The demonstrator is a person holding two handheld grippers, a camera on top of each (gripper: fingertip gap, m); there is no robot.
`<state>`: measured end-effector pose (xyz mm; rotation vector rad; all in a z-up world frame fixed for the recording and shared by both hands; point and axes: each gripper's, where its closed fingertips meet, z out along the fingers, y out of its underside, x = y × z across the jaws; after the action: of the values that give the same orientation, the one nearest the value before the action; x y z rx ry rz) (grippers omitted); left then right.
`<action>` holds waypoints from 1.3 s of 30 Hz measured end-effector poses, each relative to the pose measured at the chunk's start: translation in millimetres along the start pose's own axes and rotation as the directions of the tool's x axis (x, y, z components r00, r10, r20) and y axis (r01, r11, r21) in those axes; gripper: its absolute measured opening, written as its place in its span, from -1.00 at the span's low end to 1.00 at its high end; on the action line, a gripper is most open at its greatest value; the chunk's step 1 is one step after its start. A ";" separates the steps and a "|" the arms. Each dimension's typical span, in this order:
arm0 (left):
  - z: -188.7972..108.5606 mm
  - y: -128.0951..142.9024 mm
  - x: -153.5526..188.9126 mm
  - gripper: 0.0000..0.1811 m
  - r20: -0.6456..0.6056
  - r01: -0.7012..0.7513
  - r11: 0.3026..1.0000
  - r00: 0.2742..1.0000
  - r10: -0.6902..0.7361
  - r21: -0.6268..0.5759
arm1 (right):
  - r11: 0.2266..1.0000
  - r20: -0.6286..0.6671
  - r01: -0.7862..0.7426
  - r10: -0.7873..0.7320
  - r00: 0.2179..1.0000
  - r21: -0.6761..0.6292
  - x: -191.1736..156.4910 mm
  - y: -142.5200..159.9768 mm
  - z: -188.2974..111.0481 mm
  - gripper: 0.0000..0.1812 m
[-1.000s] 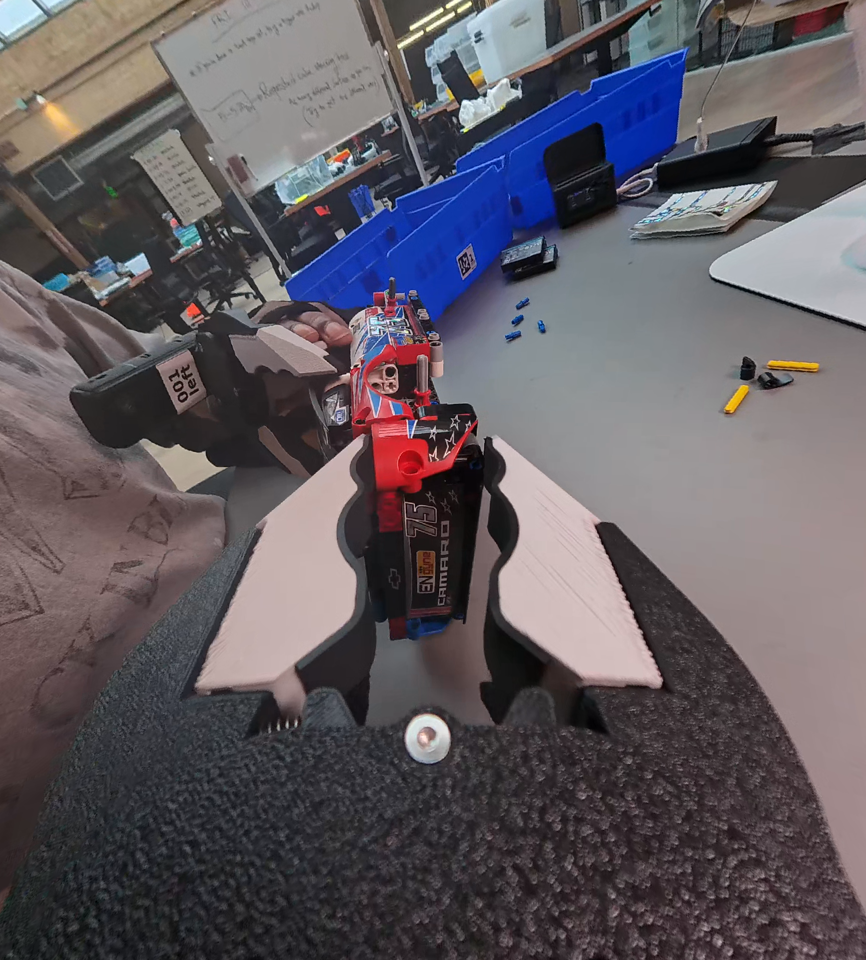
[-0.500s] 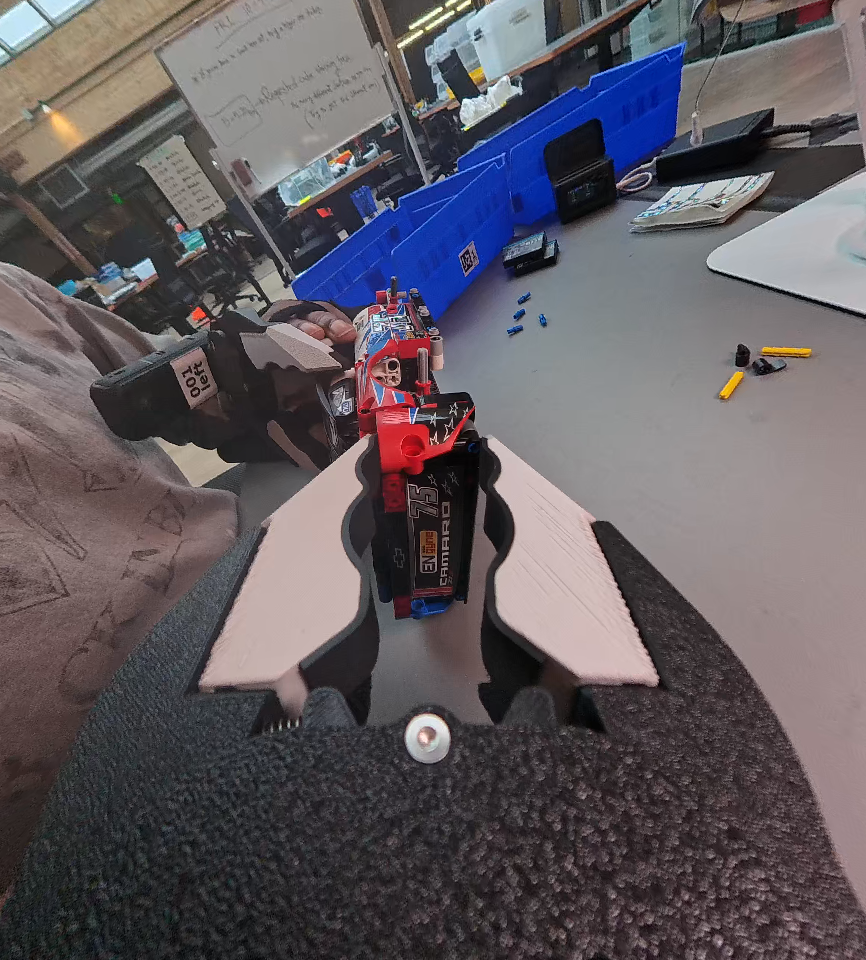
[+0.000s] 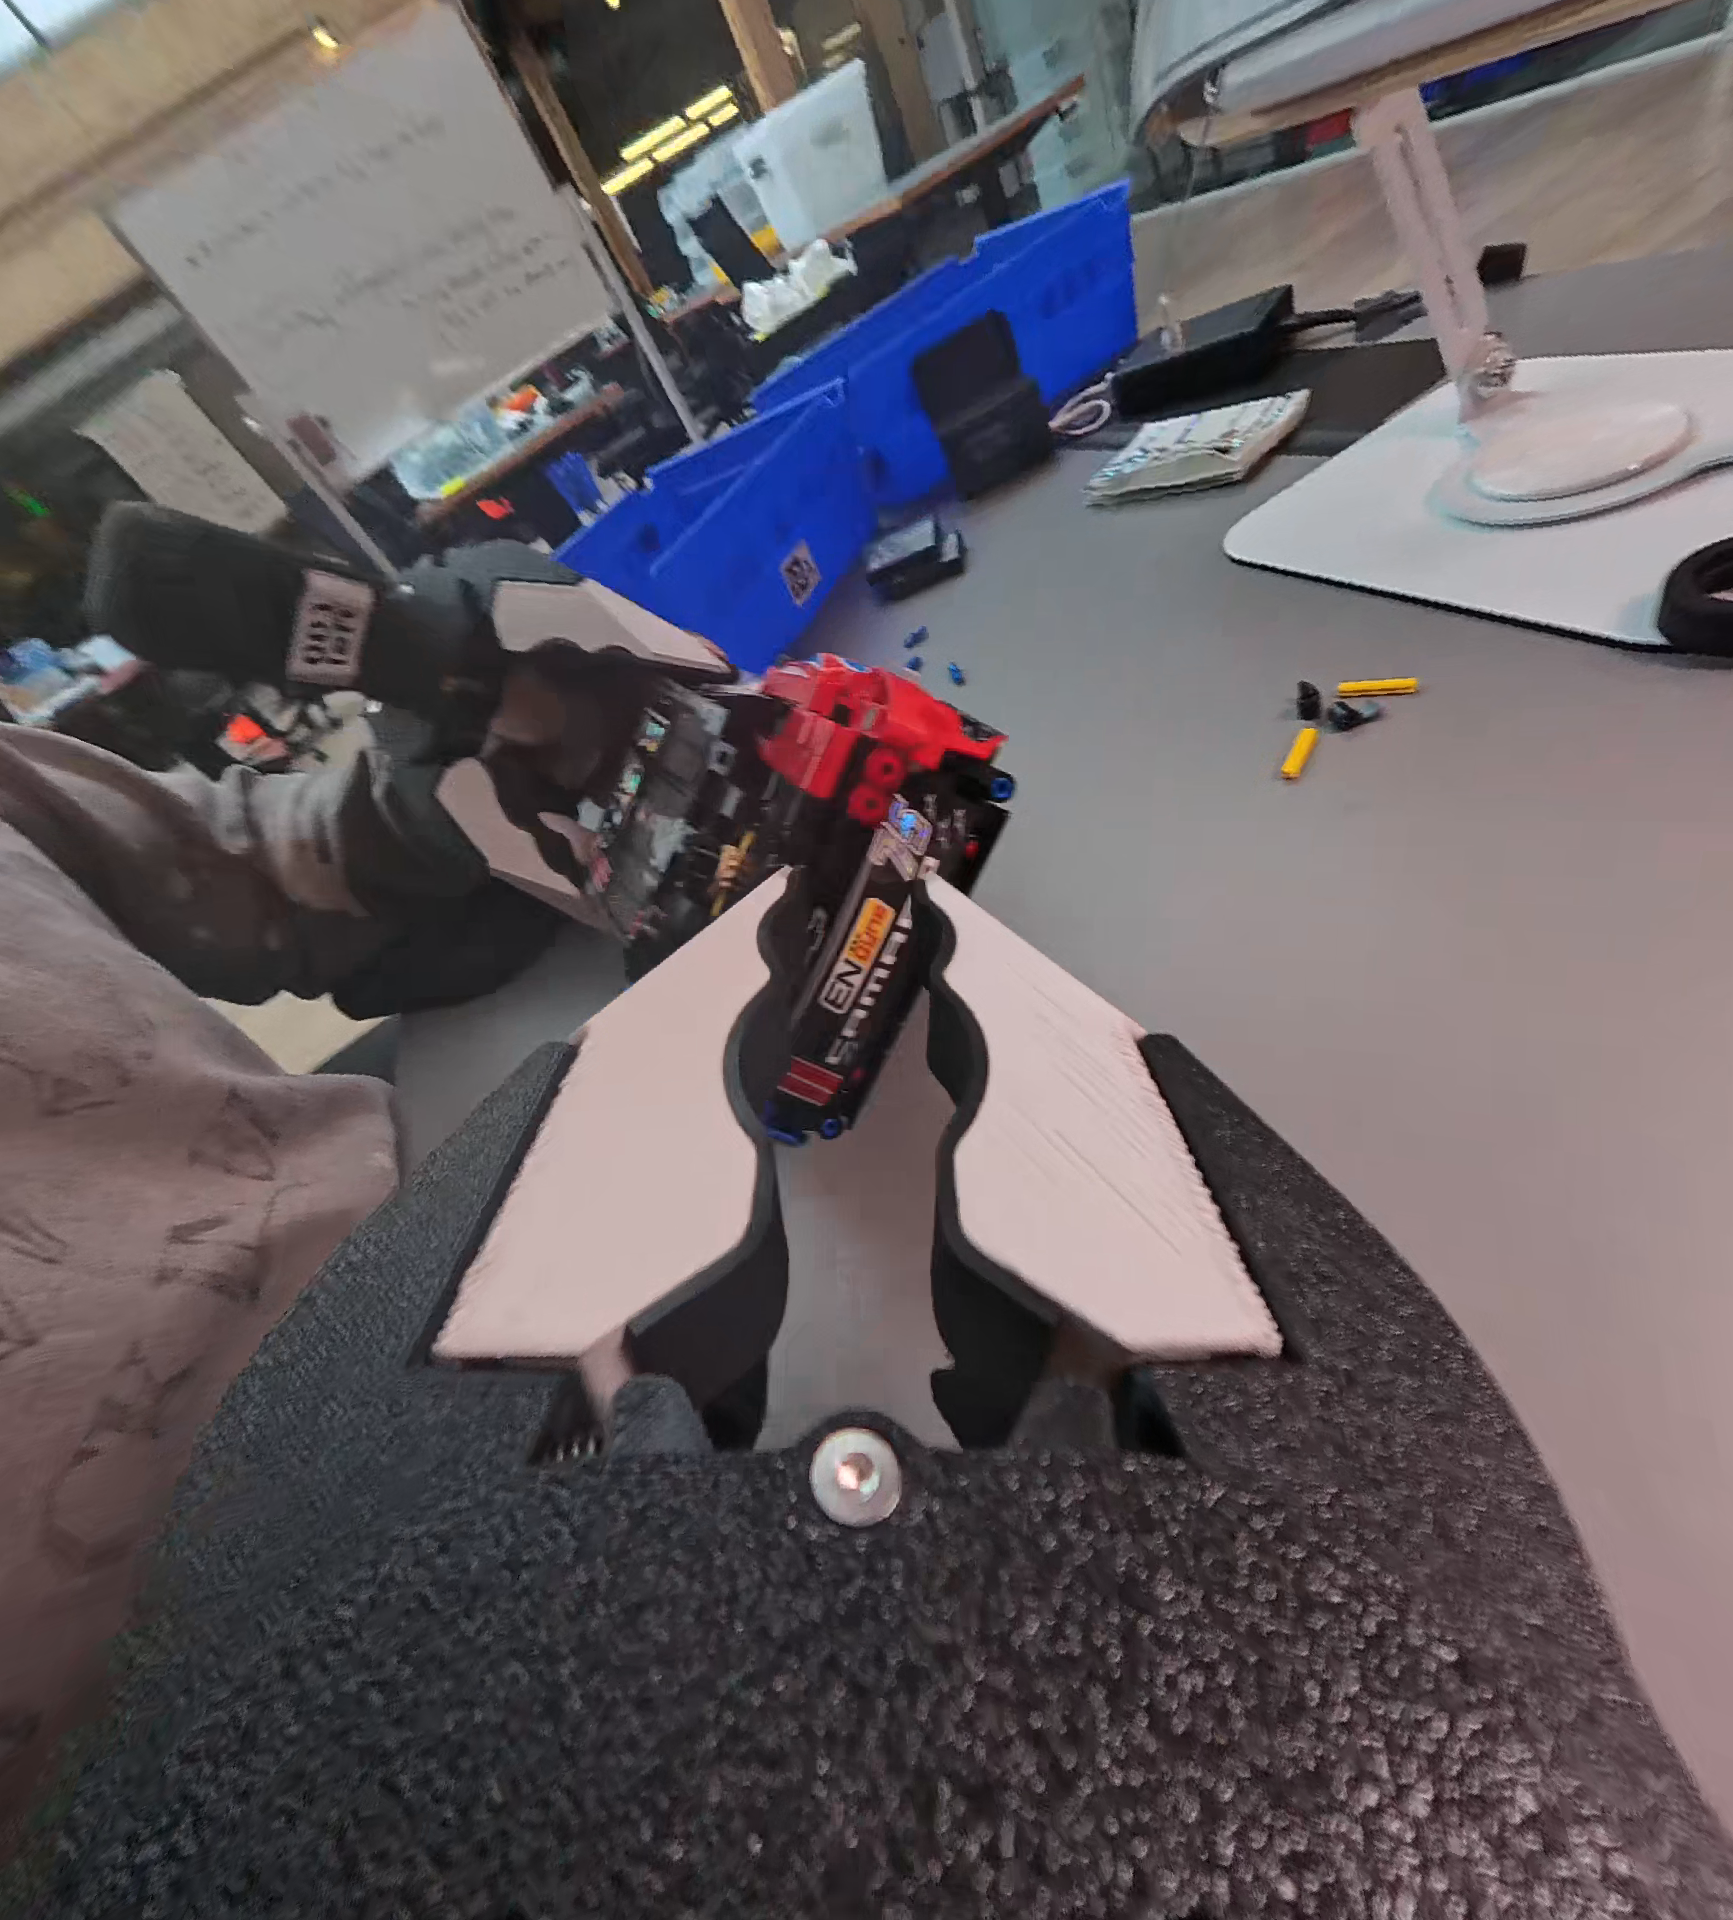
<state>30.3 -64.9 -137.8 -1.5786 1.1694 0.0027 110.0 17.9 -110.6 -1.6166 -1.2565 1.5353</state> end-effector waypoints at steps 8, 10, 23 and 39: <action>-11.2 -14.2 -20.4 -0.06 -0.239 0.527 0.841 0.838 -0.491 0.122 | 0.957 0.095 0.289 -0.286 0.954 -0.021 -44.2 9.5 -0.3 -0.58; -13.7 -17.7 -23.6 -0.06 -0.298 0.625 0.769 0.766 -0.570 0.136 | 0.938 0.077 0.347 -0.346 0.935 0.000 -50.3 5.2 0.7 -0.59; -18.1 -23.1 -17.2 -0.07 -0.487 0.823 0.557 0.535 -0.690 0.114 | 0.927 0.066 0.368 -0.372 0.926 0.067 -57.3 -31.2 -2.3 -0.82; -19.0 -19.8 -23.1 -0.07 -0.496 0.864 0.493 0.473 -0.729 0.099 | 0.931 0.110 0.358 -0.364 0.925 0.069 -63.6 -32.1 7.1 -0.91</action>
<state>21.3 -65.9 -103.2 -1.7099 0.5124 -1.1673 101.9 -28.0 -56.3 -1.1922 -1.4765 1.4309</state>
